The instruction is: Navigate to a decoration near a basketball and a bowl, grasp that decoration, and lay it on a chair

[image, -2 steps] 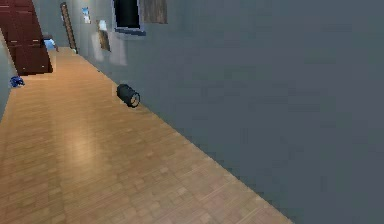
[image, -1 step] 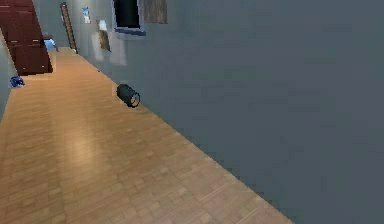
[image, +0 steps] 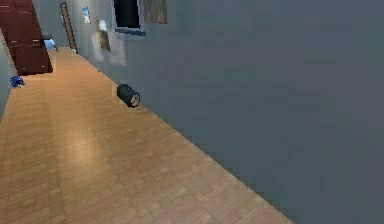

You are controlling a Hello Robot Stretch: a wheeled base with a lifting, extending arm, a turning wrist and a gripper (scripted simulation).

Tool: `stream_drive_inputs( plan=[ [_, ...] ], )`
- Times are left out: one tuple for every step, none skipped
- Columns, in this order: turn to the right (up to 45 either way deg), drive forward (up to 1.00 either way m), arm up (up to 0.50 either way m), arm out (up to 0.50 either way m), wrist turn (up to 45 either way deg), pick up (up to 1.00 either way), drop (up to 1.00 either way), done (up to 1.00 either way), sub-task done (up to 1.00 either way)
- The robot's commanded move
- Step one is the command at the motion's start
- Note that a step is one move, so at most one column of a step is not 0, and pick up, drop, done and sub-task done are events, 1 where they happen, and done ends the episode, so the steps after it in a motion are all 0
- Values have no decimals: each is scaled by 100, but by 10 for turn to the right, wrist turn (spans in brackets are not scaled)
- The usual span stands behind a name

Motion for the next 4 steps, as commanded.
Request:
stream_drive_inputs(
  plan=[
    [0,0,0,22,0,0,0,0,0],
    [0,0,0,0,450,0,0,0,0],
    [0,0,0,0,450,0,0,0,0],
    [0,0,0,0,450,0,0,0,0]
  ],
)
